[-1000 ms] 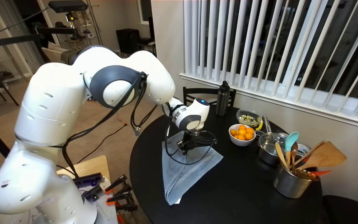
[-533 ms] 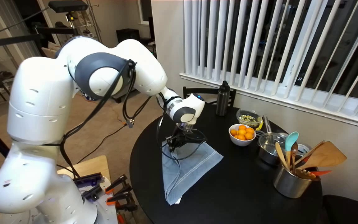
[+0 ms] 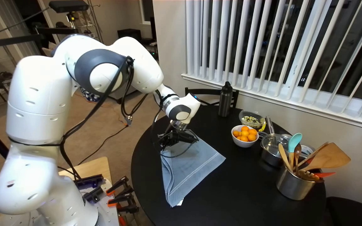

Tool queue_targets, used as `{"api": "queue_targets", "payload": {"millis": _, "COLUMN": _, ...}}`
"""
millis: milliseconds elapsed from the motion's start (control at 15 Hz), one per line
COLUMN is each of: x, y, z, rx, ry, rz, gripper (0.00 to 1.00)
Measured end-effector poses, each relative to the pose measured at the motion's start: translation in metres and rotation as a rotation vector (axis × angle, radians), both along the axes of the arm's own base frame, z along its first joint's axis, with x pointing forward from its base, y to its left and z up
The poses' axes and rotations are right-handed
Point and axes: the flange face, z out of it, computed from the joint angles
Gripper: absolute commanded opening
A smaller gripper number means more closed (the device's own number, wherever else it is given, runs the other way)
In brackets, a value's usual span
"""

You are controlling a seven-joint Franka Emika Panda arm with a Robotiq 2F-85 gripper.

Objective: Unfold the towel on the table

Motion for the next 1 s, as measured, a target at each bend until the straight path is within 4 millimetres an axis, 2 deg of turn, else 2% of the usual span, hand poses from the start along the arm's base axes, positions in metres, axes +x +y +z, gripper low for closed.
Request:
{"api": "queue_targets", "payload": {"millis": 600, "x": -0.021, "y": 0.003, "z": -0.017, "rx": -0.009, "ry": 0.02, "rz": -0.051, "gripper": 0.02}}
{"api": "queue_targets", "payload": {"millis": 1000, "x": -0.052, "y": 0.028, "z": -0.025, "rx": -0.006, "ry": 0.075, "rz": 0.011, "gripper": 0.02}}
